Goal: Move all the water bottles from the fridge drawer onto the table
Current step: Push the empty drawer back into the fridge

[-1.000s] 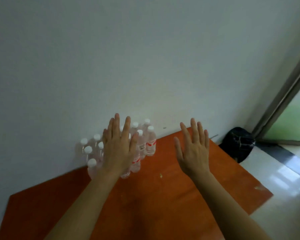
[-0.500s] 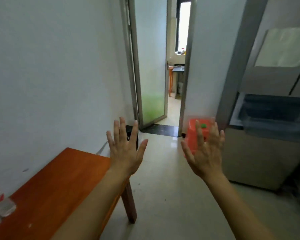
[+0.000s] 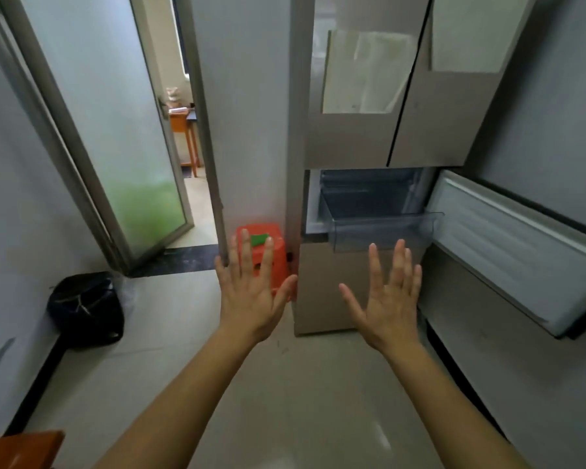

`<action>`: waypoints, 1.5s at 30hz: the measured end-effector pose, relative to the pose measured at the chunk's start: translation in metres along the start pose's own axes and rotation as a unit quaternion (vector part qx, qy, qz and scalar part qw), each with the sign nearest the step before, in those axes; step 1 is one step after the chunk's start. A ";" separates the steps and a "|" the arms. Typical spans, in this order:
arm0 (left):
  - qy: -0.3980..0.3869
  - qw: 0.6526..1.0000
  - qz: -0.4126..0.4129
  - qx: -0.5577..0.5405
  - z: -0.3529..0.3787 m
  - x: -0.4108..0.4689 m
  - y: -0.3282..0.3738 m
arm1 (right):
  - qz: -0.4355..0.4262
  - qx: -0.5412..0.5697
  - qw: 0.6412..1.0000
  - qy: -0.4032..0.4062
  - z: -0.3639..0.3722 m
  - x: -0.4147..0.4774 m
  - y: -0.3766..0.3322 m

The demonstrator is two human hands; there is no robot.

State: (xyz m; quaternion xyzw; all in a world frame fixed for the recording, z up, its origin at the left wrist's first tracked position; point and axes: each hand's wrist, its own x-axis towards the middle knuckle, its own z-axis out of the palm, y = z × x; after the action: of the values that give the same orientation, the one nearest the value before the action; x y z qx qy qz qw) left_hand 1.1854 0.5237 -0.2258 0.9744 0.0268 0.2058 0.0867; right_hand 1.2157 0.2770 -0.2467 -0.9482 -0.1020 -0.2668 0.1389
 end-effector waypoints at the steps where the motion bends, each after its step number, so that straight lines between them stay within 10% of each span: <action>1: -0.013 1.000 0.015 -0.006 0.013 0.021 0.016 | 0.005 -0.012 1.000 -0.009 0.003 0.013 0.017; 14: -0.082 0.985 0.152 0.005 0.137 0.223 0.203 | 0.118 -0.050 0.991 -0.038 0.028 0.140 0.238; 34: -0.231 0.971 -0.042 0.041 0.306 0.321 0.261 | 0.064 0.132 0.948 -0.283 0.190 0.286 0.383; 45: -0.284 0.951 0.025 0.116 0.392 0.395 0.254 | 0.444 0.422 0.737 -0.286 0.274 0.342 0.384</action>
State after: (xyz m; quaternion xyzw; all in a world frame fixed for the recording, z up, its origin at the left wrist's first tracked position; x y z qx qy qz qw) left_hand 1.7092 0.2463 -0.3764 0.9963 -0.0001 -0.0818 -0.0279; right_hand 1.7352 0.0435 -0.3691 -0.7615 0.1933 0.1798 0.5919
